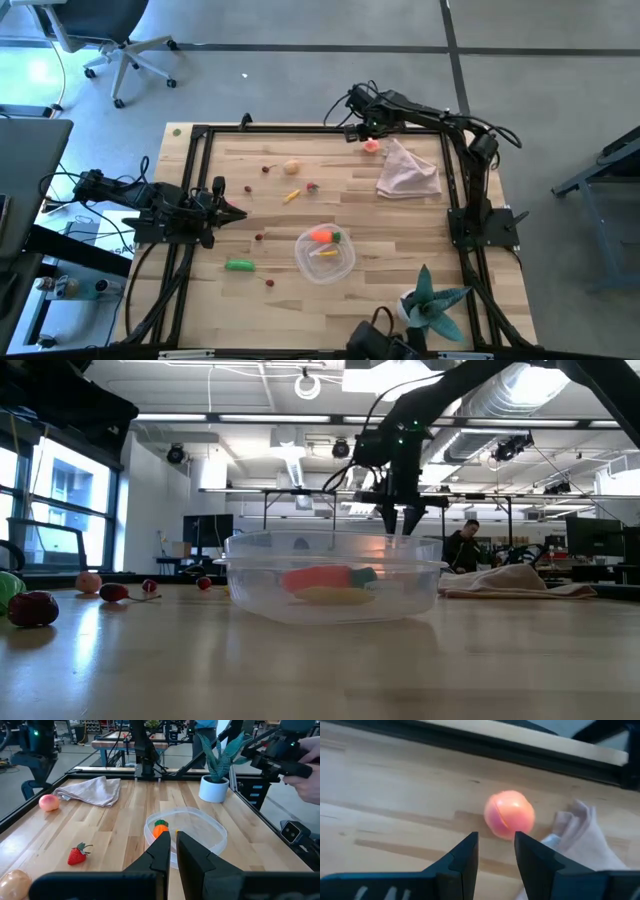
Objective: Pick and placing Produce into tupperware
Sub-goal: Put the peach into the transparent bin
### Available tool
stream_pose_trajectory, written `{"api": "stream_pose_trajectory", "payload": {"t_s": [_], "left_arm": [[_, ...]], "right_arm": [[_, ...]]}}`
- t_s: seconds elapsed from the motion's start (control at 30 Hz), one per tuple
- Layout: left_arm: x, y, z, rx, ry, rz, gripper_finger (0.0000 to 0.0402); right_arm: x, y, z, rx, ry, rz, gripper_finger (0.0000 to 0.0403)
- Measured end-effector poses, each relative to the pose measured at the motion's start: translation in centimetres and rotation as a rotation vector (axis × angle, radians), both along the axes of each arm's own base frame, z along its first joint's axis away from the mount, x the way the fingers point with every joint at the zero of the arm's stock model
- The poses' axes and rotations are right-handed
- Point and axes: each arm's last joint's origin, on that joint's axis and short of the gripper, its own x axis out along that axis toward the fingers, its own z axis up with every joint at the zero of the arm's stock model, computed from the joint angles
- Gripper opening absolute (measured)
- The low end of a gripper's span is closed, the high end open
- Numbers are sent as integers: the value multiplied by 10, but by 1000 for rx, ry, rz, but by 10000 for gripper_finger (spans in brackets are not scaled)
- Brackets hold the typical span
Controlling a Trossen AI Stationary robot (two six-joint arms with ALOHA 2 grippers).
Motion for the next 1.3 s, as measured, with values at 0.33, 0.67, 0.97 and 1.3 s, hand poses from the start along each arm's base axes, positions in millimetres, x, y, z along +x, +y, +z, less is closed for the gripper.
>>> {"api": "stream_pose_trajectory", "payload": {"t_s": [0.33,0.67,0.97,1.3], "left_arm": [[0,0,0,0,0,0,21],[0,0,0,0,0,0,21],[0,0,0,0,0,0,21],[0,0,0,0,0,0,21]], "right_arm": [[-23,-15,-2,44,86,-32,119],[-22,-12,-2,66,75,1,119],[7,15,-1,33,21,33,119],[12,1,-19,31,0,-27,119]]}}
